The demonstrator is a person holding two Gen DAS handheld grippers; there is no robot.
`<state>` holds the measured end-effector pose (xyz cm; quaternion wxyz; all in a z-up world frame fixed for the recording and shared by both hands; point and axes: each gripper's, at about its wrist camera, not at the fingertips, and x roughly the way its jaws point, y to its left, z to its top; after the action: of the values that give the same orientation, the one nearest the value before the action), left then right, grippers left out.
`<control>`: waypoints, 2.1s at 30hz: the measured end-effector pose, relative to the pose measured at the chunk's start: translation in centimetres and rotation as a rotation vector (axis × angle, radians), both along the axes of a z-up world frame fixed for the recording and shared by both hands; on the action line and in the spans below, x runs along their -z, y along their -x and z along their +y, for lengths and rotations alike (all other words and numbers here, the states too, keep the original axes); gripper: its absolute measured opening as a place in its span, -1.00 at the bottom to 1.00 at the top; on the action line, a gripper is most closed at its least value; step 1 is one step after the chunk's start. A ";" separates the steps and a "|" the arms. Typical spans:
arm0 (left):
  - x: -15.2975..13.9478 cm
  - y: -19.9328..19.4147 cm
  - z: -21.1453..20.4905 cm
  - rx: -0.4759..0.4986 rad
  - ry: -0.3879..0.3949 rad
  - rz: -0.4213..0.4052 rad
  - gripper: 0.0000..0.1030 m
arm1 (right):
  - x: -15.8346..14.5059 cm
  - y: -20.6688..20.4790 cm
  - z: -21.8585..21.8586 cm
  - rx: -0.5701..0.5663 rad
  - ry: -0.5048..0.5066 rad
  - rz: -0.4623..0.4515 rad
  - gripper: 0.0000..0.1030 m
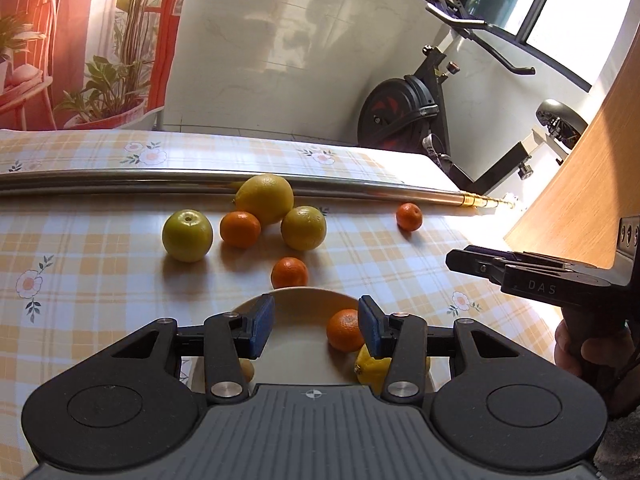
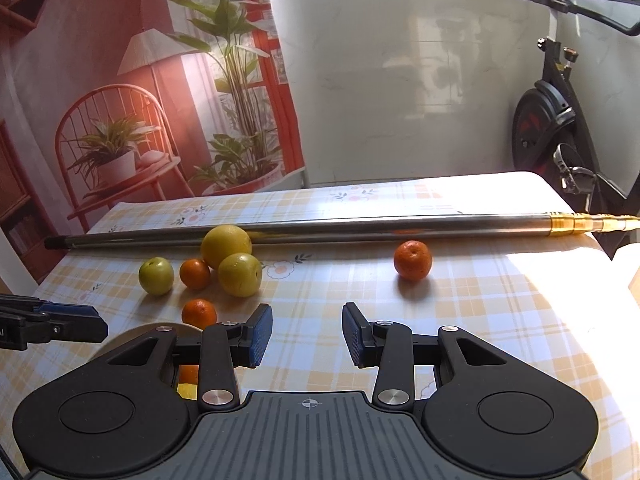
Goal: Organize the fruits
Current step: 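Close left tool on an orange mandarin while right tool moves toward the fruit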
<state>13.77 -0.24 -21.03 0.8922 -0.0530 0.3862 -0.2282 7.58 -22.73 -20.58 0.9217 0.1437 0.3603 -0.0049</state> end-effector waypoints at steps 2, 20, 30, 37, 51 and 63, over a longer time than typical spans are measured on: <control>-1.0 -0.9 0.9 -0.034 -0.017 -0.026 -0.06 | 0.0 -0.2 -0.4 0.006 0.018 -0.004 -0.28; -2.5 -4.9 4.7 -0.235 -0.123 -0.102 -0.06 | 2.7 -3.0 -2.7 0.035 0.054 0.007 -0.28; 0.7 -6.4 0.1 -0.065 -0.132 0.001 -0.06 | 3.6 -4.0 -3.2 0.045 0.023 0.027 -0.28; 2.9 -7.8 -3.1 -0.007 -0.110 0.084 -0.08 | 3.7 -4.2 -3.2 0.037 0.012 0.025 -0.28; 5.5 -8.6 -6.0 0.046 -0.206 0.150 -0.11 | 4.4 -4.3 -3.4 0.044 -0.016 0.035 -0.28; 3.5 -7.2 -5.0 0.010 -0.170 0.073 -0.33 | 4.2 -5.1 -2.4 -0.019 -0.011 0.047 -0.28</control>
<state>20.96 -5.23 -24.51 0.8776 0.0164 0.4367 -0.1970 12.68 -25.08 -24.74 0.9123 0.1451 0.3830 0.0027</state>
